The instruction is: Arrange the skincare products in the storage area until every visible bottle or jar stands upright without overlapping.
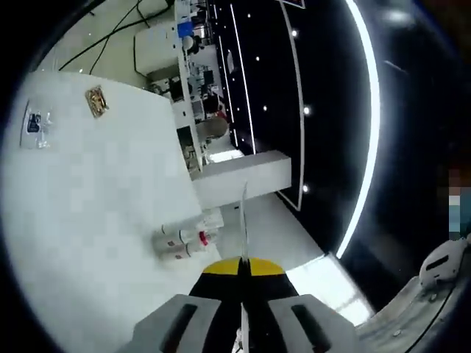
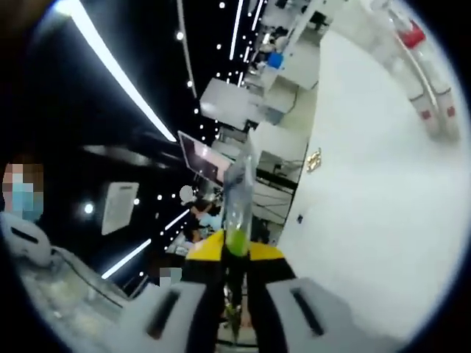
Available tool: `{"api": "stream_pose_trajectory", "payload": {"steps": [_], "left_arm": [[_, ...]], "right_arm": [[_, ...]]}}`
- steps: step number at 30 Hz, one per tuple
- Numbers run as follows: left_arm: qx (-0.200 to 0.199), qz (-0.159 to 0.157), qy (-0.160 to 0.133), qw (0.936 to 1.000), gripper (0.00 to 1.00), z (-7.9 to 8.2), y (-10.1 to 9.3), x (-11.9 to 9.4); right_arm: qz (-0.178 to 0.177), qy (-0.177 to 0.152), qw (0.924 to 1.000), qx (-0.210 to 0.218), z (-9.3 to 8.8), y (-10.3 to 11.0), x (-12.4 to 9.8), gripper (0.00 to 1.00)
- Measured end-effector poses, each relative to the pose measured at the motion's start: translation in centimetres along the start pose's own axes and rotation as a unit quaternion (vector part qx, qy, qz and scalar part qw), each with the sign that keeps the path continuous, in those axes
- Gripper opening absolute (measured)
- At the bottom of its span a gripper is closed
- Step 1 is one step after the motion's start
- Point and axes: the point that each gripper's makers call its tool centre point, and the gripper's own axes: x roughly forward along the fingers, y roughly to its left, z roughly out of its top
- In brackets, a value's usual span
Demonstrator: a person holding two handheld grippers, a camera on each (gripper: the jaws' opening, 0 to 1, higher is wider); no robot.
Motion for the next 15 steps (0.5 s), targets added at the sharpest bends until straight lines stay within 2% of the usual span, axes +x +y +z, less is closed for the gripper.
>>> {"api": "stream_pose_trajectory", "payload": {"steps": [3,6,9,11,15], "left_arm": [[-0.004,0.003,-0.001,1.0,0.0,0.0,0.3,0.2],[-0.021,0.01,-0.017,0.9996,0.0,0.3,0.7,0.5],[-0.028,0.007,-0.021,0.9994,0.0,0.6,0.8,0.8],[-0.031,0.009,-0.017,0.9993,0.0,0.5,0.9,1.1],[-0.081,-0.028,-0.026,0.996,0.01,0.4,0.0,1.6]], "right_arm": [[-0.006,-0.001,1.0,-0.006,0.2,-0.2,-0.1,0.06],[-0.012,-0.002,0.9999,0.001,0.3,-0.7,-0.4,0.07],[-0.014,-0.002,0.9999,-0.001,0.3,-0.8,-0.8,0.06],[-0.012,-0.003,0.9999,-0.002,0.3,-0.8,-1.0,0.01],[0.001,-0.013,0.9997,-0.021,1.1,-0.4,-1.4,0.0]]}}
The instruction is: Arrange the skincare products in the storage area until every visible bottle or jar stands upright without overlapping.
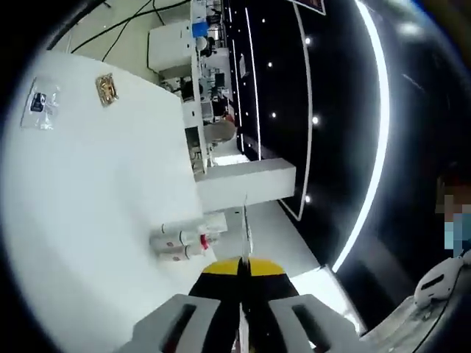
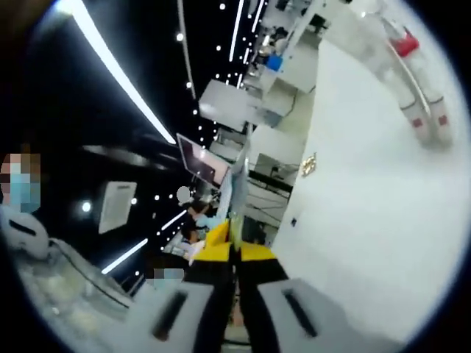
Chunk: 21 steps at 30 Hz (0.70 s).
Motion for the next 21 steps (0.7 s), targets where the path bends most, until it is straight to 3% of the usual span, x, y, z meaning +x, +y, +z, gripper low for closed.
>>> {"api": "stream_pose_trajectory", "payload": {"steps": [2,4,6,9,12,14,16,18,21], "left_arm": [[0.004,-0.005,0.006,1.0,0.04,-0.2,0.2,-0.1],[0.05,0.004,0.04,0.9979,0.11,-1.2,0.6,-0.4],[0.05,0.01,0.073,0.996,0.15,-2.4,0.8,-0.6],[0.046,0.015,0.081,0.9956,0.17,-2.9,1.1,-0.5],[0.042,0.026,0.088,0.9949,0.03,-2.9,1.7,-0.5],[0.048,0.027,0.083,0.9951,0.02,-2.5,2.0,-0.5],[0.071,0.047,0.082,0.993,0.02,-2.2,3.0,-0.4],[0.093,0.062,0.079,0.9906,0.01,-1.7,3.9,-0.2],[0.087,0.065,0.071,0.9916,0.0,-0.8,4.6,0.1]], "right_arm": [[0.001,-0.003,1.0,-0.004,0.2,-0.1,0.0,0.0],[-0.001,-0.005,1.0,-0.003,0.3,-0.3,0.0,0.0],[-0.002,-0.012,0.9999,0.003,0.6,-0.7,0.1,0.0],[-0.003,-0.014,0.9999,0.007,0.8,-1.0,0.2,0.0],[-0.002,-0.014,0.9998,0.012,1.1,-1.0,0.7,0.0],[-0.009,-0.014,0.9998,0.005,1.2,-1.3,1.0,0.0],[-0.027,-0.011,0.9995,0.006,1.2,-2.1,1.2,0.0],[-0.041,-0.009,0.9991,-0.004,1.1,-3.0,1.5,0.04],[-0.056,-0.004,0.9984,-0.009,0.9,-3.6,1.8,0.13]]}}
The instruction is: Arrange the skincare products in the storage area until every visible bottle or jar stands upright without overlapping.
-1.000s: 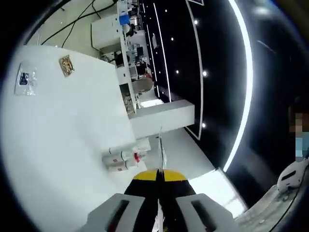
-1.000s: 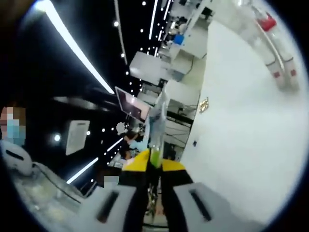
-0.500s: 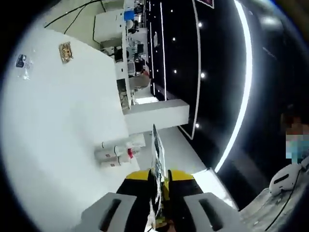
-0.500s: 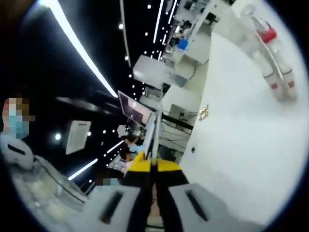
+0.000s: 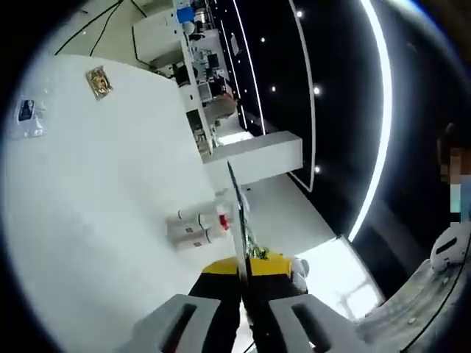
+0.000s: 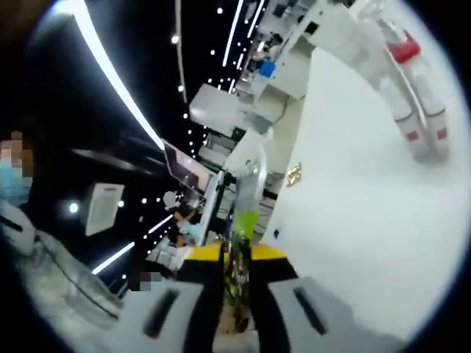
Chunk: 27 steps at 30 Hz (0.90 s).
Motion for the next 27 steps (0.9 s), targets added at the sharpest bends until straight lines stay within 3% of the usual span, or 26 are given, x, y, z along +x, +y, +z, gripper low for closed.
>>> {"api": "stream_pose_trajectory", "payload": {"steps": [8,11,17,20,24,27], "left_arm": [[0.001,-0.001,0.007,1.0,0.0,1.9,1.2,2.1],[0.003,0.005,0.002,1.0,0.0,3.1,2.2,3.0],[0.007,0.03,0.013,0.9995,0.0,4.3,4.8,4.6],[0.009,0.04,0.019,0.999,0.0,4.6,6.0,5.7],[0.011,0.064,0.032,0.9973,0.0,4.7,8.1,7.4],[0.013,0.07,0.041,0.9966,0.0,4.7,9.0,8.7]], "right_arm": [[-0.036,0.022,0.9989,-0.02,-1.1,-1.9,-1.2,0.16],[-0.05,0.035,0.996,-0.065,-1.8,-2.4,-1.8,0.24],[-0.074,0.044,0.9938,-0.071,-2.7,-3.2,-3.2,0.45],[-0.072,0.045,0.9945,-0.061,-3.1,-3.2,-4.0,0.46],[-0.063,0.037,0.9954,-0.063,-3.6,-2.7,-5.0,0.6],[-0.063,0.036,0.9951,-0.067,-4.2,-2.7,-5.6,0.63]]}}
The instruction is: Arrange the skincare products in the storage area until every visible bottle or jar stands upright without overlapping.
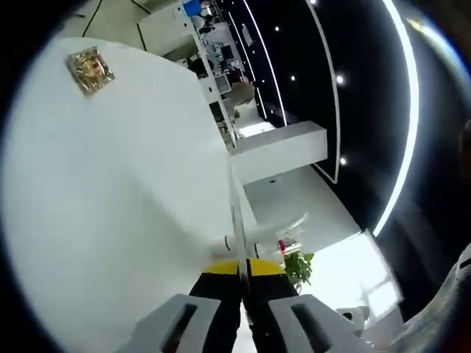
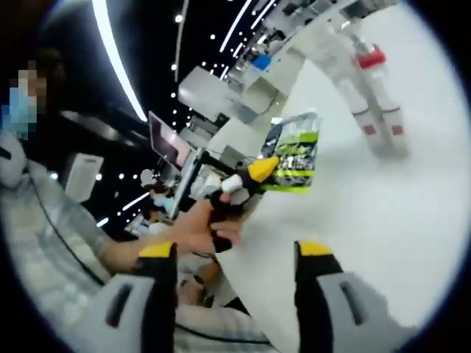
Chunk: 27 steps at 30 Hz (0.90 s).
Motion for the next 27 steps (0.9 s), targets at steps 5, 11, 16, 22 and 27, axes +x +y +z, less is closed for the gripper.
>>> {"api": "stream_pose_trajectory", "payload": {"steps": [5,11,16,22,27], "left_arm": [[-0.004,0.016,0.005,0.9999,0.0,0.0,1.1,1.8],[-0.008,0.043,0.014,0.999,0.0,-0.3,2.9,3.2],[-0.011,0.049,0.017,0.9986,0.0,-0.3,3.4,4.3],[-0.006,0.064,0.029,0.9975,0.0,-0.7,4.0,5.2],[0.017,0.079,0.047,0.9956,0.0,-1.4,4.5,5.7]], "right_arm": [[-0.022,-0.003,0.9997,0.012,-0.7,-1.0,-0.8,0.69],[-0.035,-0.013,0.999,0.025,-0.8,-1.5,-1.7,0.69],[-0.045,-0.027,0.9978,0.039,-0.8,-2.0,-2.5,0.67],[-0.051,-0.037,0.997,0.045,-0.7,-2.3,-2.8,0.67],[-0.057,-0.043,0.9962,0.049,-0.7,-2.5,-3.1,0.67]]}}
